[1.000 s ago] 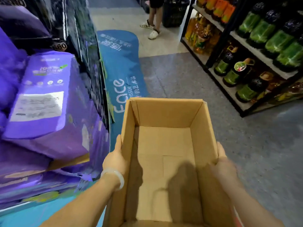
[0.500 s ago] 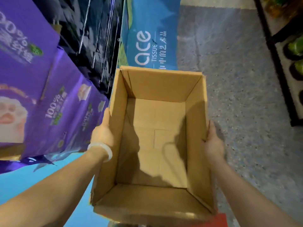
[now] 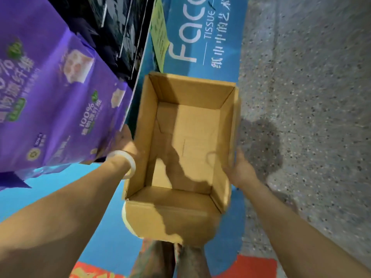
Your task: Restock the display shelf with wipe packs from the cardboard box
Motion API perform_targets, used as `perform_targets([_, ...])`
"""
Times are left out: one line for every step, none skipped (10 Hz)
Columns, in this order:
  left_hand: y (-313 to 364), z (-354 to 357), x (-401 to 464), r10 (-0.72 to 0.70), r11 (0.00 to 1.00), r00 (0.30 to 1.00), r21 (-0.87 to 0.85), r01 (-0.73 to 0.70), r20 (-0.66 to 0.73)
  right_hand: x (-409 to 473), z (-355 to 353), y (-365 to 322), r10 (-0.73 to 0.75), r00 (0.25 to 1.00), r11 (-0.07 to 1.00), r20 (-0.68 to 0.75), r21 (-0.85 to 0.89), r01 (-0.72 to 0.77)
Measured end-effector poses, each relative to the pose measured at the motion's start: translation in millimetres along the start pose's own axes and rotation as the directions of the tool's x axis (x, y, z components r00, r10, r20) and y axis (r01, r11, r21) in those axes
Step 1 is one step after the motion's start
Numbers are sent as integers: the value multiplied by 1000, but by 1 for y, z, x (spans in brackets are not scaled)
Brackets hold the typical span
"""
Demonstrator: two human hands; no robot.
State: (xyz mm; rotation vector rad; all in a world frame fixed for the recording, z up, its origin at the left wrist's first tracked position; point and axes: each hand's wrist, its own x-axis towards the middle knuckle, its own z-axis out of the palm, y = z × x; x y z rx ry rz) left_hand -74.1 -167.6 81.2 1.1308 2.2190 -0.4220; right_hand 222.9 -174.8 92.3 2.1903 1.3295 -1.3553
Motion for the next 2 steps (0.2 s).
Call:
perform_targets([-12,16,-18,42,999,998,21,-41,-36,-28,20,-1,-32,993,993,117,-111,45])
perform_targets([-13,9,-60,126,991,992,50,-126,2,-79,45,9,-27,989,988,147,-145,48])
